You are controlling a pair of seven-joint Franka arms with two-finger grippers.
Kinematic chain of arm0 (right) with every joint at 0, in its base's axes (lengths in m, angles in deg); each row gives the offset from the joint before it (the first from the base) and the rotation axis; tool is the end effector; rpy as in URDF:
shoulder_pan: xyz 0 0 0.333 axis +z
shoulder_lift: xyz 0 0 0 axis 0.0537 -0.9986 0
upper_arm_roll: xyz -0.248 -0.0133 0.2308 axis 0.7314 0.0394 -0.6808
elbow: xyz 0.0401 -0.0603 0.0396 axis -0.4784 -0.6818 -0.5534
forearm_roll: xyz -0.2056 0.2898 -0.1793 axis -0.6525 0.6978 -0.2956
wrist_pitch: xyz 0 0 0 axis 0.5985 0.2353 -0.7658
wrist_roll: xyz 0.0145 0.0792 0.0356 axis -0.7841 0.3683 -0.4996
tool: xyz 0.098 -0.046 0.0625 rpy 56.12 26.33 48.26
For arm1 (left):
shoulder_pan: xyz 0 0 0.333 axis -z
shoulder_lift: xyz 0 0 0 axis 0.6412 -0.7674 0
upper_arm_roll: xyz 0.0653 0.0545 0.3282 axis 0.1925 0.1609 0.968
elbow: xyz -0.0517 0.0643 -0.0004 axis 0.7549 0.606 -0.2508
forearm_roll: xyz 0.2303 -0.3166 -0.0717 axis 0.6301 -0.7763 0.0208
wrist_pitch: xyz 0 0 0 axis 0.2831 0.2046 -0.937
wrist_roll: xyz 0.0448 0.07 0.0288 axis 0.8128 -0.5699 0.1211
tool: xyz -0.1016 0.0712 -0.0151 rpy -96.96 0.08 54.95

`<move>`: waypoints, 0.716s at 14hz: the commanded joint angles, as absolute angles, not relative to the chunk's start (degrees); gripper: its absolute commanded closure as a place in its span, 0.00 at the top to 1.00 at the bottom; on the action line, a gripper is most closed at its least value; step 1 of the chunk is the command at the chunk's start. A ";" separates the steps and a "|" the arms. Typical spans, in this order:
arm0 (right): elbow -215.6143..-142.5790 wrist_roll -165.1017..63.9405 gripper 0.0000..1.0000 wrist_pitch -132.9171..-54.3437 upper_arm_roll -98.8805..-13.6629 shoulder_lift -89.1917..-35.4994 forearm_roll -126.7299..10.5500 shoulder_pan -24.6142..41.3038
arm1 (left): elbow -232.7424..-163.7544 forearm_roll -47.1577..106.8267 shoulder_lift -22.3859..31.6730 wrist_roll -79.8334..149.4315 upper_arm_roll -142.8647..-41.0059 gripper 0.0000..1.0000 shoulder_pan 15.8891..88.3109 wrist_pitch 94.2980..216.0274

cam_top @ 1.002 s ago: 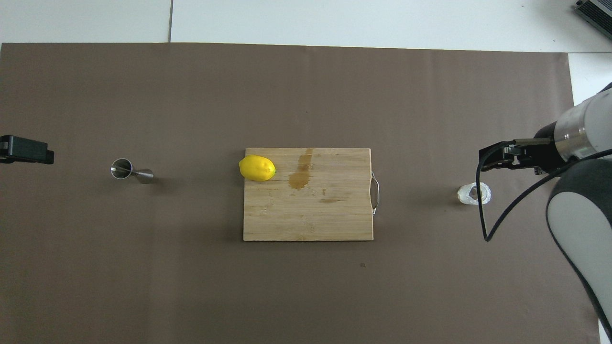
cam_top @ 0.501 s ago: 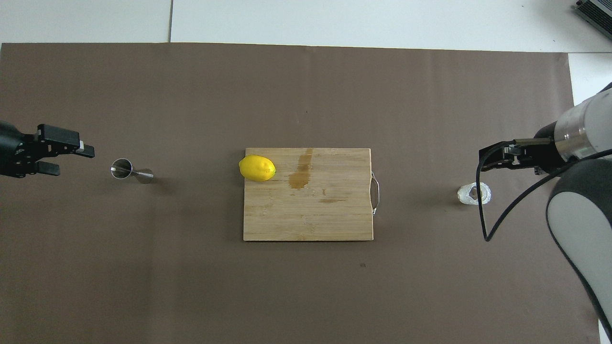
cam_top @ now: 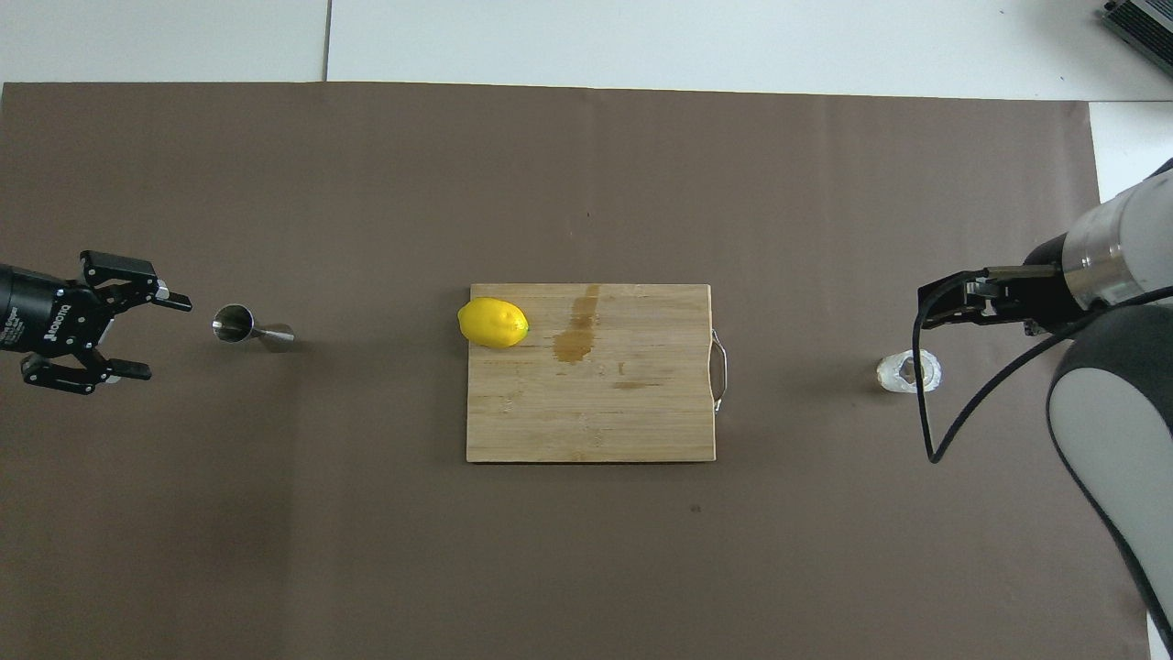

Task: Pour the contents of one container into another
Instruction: 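Reach the open left gripper toward the small metal cup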

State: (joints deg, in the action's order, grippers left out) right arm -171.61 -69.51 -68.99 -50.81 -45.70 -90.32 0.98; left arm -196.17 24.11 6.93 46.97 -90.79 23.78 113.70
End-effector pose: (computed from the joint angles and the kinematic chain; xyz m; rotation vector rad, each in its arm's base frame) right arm 0.5501 0.0526 0.5969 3.1044 -0.1341 -0.0471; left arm 0.5637 0.0832 0.4393 2.3620 1.1150 -0.4900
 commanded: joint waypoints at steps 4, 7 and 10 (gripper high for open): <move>-171.32 -68.60 1.00 -68.49 -51.09 -45.60 -90.26 0.35 | -196.45 19.21 0.39 62.48 -91.19 1.00 20.02 110.91; -171.23 -68.60 1.00 -68.49 -51.09 -45.60 -90.26 0.26 | -196.36 14.12 -1.37 74.60 -91.28 1.00 19.49 111.43; -171.32 -68.60 1.00 -68.49 -51.09 -45.60 -90.26 0.26 | -196.45 10.24 -3.48 78.25 -91.45 1.00 20.46 117.30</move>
